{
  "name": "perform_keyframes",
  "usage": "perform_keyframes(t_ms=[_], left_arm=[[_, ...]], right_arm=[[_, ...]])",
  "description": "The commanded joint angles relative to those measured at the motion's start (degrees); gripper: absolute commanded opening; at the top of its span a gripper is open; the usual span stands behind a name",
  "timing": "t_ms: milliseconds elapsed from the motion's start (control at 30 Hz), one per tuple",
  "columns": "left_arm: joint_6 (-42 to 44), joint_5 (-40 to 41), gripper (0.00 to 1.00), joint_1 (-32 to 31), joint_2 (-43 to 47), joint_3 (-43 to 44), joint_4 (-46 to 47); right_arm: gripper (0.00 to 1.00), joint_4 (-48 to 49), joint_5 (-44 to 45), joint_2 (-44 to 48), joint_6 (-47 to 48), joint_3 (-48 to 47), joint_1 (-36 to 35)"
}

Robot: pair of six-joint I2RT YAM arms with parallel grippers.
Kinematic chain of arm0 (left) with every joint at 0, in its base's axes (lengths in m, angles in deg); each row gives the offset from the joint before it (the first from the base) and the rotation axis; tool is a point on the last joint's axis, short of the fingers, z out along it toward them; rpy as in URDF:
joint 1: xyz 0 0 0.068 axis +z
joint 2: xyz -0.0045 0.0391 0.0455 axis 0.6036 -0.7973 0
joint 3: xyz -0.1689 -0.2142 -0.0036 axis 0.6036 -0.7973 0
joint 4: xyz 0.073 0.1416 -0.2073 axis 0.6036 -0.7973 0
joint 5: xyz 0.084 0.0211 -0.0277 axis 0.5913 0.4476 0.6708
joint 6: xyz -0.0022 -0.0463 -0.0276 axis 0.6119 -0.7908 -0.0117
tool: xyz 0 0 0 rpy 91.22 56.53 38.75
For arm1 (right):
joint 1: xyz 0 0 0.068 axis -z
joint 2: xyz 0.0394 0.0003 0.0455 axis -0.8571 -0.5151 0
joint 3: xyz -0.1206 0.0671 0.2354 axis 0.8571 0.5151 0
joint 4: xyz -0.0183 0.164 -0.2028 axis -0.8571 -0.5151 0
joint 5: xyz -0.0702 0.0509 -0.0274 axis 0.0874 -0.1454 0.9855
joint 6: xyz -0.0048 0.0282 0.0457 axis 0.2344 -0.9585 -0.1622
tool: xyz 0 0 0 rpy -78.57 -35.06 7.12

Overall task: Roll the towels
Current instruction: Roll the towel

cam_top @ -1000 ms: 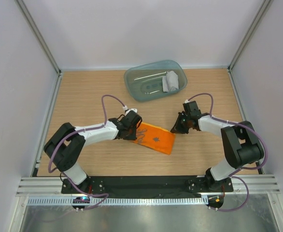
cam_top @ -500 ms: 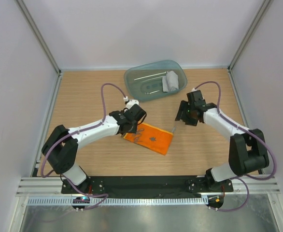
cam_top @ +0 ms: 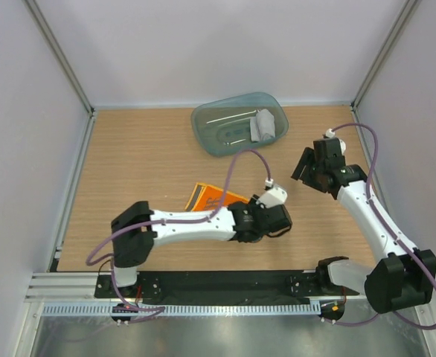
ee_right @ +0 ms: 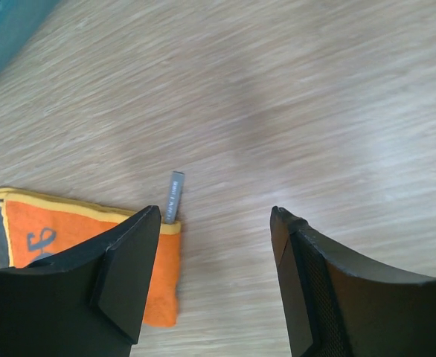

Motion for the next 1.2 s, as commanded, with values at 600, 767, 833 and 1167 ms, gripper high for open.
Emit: perform_keyframes(t_ms=[600,767,833,1167], left_arm=[[-1.8,-1.7,0.43,-4.4,-15.2,5.9,0.1],[-1.8,-1.6,0.44,-4.4,-16.5,5.7,0.9],[-1.8,-1.5,0.45,-4.3,-16.6,4.7,2.1],[-2.5,-3.8,0.29,-2.6,-14.8,-2.5,8.4]], right_arm=[[0.66,-4.7,-2.7,5.5,1.6,1.8,6.3],[0.66,-4.7,-3.1,5.1,1.6,1.8,6.3],[0.66,-4.7,-3.4,4.9,1.7,1.7,6.3],[0.66,-4.6,-4.8,4.5,1.8,1.6,6.3]])
